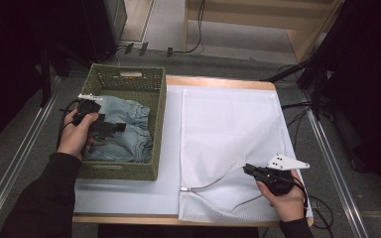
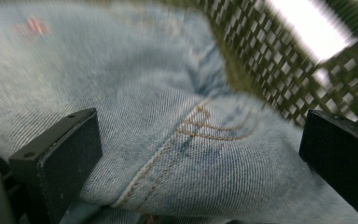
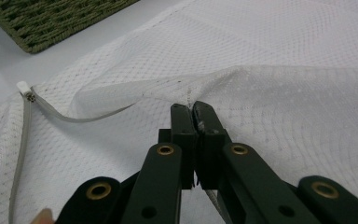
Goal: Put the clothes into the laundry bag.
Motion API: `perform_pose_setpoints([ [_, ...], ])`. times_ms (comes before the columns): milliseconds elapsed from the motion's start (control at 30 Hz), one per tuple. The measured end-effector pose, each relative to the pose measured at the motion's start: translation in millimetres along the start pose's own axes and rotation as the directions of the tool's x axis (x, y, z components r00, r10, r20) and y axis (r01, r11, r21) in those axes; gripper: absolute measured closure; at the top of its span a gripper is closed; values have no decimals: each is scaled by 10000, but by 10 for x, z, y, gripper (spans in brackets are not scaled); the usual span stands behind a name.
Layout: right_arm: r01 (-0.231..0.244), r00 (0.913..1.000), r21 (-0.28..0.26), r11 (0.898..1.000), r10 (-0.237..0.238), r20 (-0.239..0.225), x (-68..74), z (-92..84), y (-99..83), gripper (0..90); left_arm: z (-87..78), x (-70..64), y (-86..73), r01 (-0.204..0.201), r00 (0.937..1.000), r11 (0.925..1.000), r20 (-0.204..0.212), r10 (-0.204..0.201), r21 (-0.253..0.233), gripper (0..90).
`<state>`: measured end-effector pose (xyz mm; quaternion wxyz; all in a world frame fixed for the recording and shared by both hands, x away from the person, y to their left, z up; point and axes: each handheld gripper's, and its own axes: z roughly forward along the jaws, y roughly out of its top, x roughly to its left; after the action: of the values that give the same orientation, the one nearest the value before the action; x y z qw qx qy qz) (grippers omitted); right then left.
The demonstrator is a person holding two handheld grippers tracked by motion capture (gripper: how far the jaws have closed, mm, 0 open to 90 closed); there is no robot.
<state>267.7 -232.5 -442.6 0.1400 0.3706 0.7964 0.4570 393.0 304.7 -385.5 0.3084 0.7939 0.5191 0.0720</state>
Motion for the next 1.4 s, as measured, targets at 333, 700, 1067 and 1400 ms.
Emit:
perform_pose_setpoints([
  [333,-30,10000,13,10000,30,33,-13,-17,-20,885,278,-85,-35,-669,9969,9636,-219,751,2588,0],
  [700,-20,10000,106,9999,19,55,-19,-7,-36,885,421,-139,-105,-668,9952,9620,-516,833,2649,0],
  [1067,-38,10000,174,9998,37,67,-13,9,-43,885,483,-238,-116,-1072,9828,9468,-1118,1471,3036,0],
  [1400,5,10000,202,9998,-6,69,-13,32,-44,885,359,-206,-89,-1007,9948,9583,162,1001,2675,703],
])
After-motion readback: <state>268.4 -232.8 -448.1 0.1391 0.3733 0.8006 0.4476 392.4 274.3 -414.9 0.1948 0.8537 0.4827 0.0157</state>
